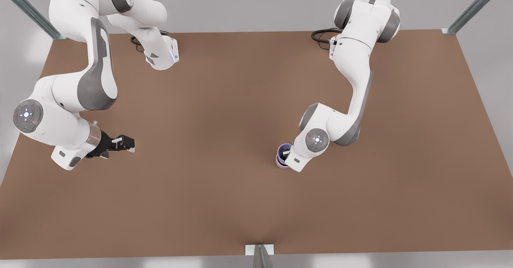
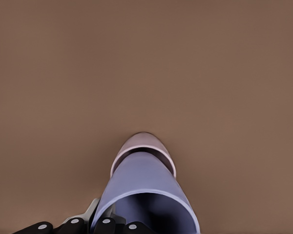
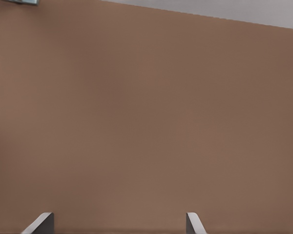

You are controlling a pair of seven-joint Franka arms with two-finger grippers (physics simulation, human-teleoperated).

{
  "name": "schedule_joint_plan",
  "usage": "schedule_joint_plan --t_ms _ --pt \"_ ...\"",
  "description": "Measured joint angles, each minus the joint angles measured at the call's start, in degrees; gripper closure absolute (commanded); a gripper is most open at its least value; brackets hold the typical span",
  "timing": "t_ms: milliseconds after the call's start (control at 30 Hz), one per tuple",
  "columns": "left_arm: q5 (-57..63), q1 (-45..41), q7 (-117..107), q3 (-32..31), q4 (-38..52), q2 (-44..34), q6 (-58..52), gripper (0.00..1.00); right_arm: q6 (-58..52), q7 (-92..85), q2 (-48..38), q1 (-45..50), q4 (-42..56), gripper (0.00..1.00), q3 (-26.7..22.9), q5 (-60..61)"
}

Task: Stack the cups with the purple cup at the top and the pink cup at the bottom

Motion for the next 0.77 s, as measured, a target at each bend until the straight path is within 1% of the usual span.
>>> schedule_joint_plan --t_ms 67,100,133,233,267,300,367,467,533,600,633,700,767 --pt "-0.09 0.00 -0.24 0.00 0.00 0.25 0.12 0.48 -0.02 -0.35 0.00 0.00 0.00 0.00 -0.01 0.00" --pt "-0.16 0.00 -0.32 0.00 -0.01 0.31 0.20 0.38 -0.05 -0.49 0.00 0.02 -0.01 0.00 -0.01 0.00" --pt "-0.27 0.00 -0.38 0.01 -0.01 0.33 0.27 0.31 -0.09 -0.50 0.00 0.08 -0.02 0.00 -0.04 0.00" --pt "-0.40 0.00 -0.54 0.01 -0.01 0.19 0.34 0.31 -0.20 0.05 0.00 0.10 0.00 0.00 -0.09 -0.05" --pt "-0.34 0.02 -0.62 0.01 0.03 -0.01 0.22 0.25 -0.22 0.22 0.00 0.07 -0.03 0.00 -0.06 -0.06" --pt "-0.27 0.08 -0.70 0.00 0.17 -0.38 0.02 0.00 -0.26 0.38 0.00 0.04 -0.06 0.00 -0.08 -0.06" --pt "0.06 0.20 -0.83 0.34 0.57 -1.76 -1.31 0.00 -0.30 0.67 0.00 0.02 -0.08 0.00 -0.06 -0.07" --pt "0.28 1.89 -0.89 1.65 3.31 -5.66 -6.61 0.00 -0.35 1.05 0.00 0.04 -0.05 0.00 -0.09 -0.08" --pt "0.55 7.73 0.09 2.02 4.55 -9.72 -9.87 0.00 -0.37 1.27 0.00 0.00 -0.05 0.00 -0.09 -0.08" --pt "2.01 12.43 2.38 3.99 4.64 -12.86 -12.32 0.00 -0.39 1.44 0.00 -0.05 -0.02 0.00 -0.10 -0.08" --pt "3.69 13.52 4.04 4.58 3.14 -14.73 -13.29 0.00 -0.40 1.51 0.00 -0.04 -0.01 0.00 -0.10 -0.08" --pt "6.77 14.19 7.46 4.61 -4.74 -21.08 -14.35 0.00 -0.42 1.64 0.00 -0.04 -0.04 0.00 -0.10 -0.08" --pt "8.49 14.28 10.51 4.45 -8.72 -24.40 -14.73 0.00 -0.44 1.75 0.00 -0.08 -0.07 0.00 -0.10 -0.08"
